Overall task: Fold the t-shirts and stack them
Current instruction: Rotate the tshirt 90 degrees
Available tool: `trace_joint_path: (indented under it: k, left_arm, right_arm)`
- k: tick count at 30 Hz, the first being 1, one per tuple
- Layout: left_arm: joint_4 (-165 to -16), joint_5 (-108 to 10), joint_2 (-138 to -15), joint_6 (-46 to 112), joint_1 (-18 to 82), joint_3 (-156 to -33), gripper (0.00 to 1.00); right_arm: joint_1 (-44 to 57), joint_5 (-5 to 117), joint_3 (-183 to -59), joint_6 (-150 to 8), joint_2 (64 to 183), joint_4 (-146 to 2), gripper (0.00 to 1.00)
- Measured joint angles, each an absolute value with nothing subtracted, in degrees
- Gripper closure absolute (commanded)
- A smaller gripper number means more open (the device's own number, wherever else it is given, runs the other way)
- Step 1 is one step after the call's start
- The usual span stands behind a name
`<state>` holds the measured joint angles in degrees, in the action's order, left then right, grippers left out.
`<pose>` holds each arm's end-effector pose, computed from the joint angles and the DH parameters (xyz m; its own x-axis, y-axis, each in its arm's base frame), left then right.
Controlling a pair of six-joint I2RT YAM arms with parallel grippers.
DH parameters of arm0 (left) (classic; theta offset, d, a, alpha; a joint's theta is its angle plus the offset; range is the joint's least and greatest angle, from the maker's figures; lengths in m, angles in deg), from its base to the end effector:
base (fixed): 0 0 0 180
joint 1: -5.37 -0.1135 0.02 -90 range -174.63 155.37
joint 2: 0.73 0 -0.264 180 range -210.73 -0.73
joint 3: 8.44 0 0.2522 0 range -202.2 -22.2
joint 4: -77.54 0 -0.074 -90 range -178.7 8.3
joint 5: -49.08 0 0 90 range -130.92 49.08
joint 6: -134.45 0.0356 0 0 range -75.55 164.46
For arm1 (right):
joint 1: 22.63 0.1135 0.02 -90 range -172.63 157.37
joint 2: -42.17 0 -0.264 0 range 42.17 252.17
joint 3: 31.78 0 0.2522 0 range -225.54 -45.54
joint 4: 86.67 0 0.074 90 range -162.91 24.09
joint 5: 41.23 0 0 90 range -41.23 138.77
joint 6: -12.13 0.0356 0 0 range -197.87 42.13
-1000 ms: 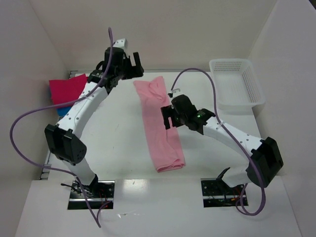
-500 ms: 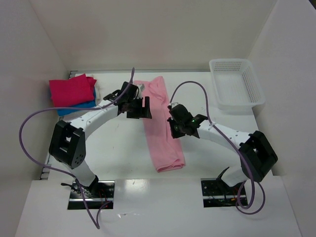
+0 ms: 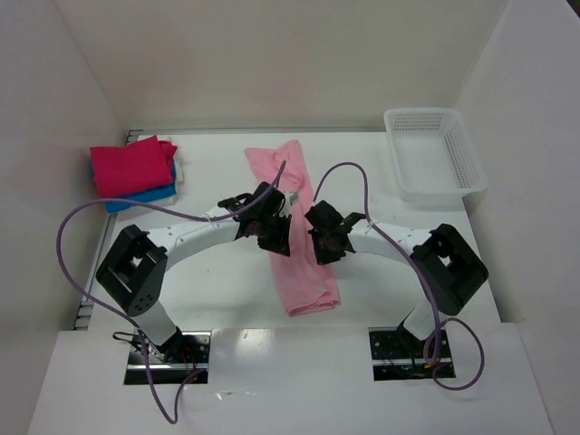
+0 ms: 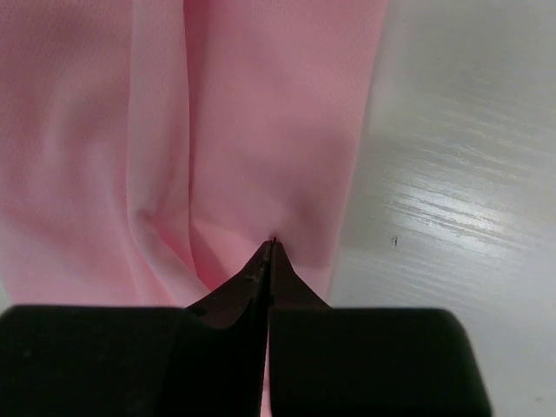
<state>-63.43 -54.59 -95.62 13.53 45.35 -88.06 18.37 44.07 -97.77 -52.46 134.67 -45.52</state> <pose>0.2622 -0.2308 0.2219 -0.9089 0.1106 -0.4020 0.3065 0.8308 -0.4645 0.2274 0.1938 0.1634 -0.9010 -0.2166 -0.3759 -0.2698 0.9582 0.0946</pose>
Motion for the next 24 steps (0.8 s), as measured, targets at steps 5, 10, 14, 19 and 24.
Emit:
trace_joint_path:
  k: [5,10,14,19,24]
  left_arm:
    - [-64.00,-55.11,-95.62,11.51,47.77,-85.10,0.95]
    - [-65.72,-56.05,-97.03,9.82,51.68,-84.29,0.96]
    - [-67.85,-56.22,-98.38,8.09,53.30,-82.19,0.99]
    - [-68.16,-55.25,-99.21,6.44,53.43,-79.48,1.00]
    - [-67.79,-52.86,-100.70,4.71,53.84,-79.03,1.00]
  right_arm:
    - [18.37,43.96,-97.75,-50.56,134.61,-45.27,1.00]
    - [18.37,45.05,-97.28,-49.09,134.32,-45.31,1.00]
    - [18.37,45.39,-96.52,-48.08,133.68,-45.28,1.00]
    - [18.37,45.50,-95.78,-47.03,132.55,-45.28,1.00]
    - [18.37,43.91,-95.63,-45.76,128.80,-44.98,1.00]
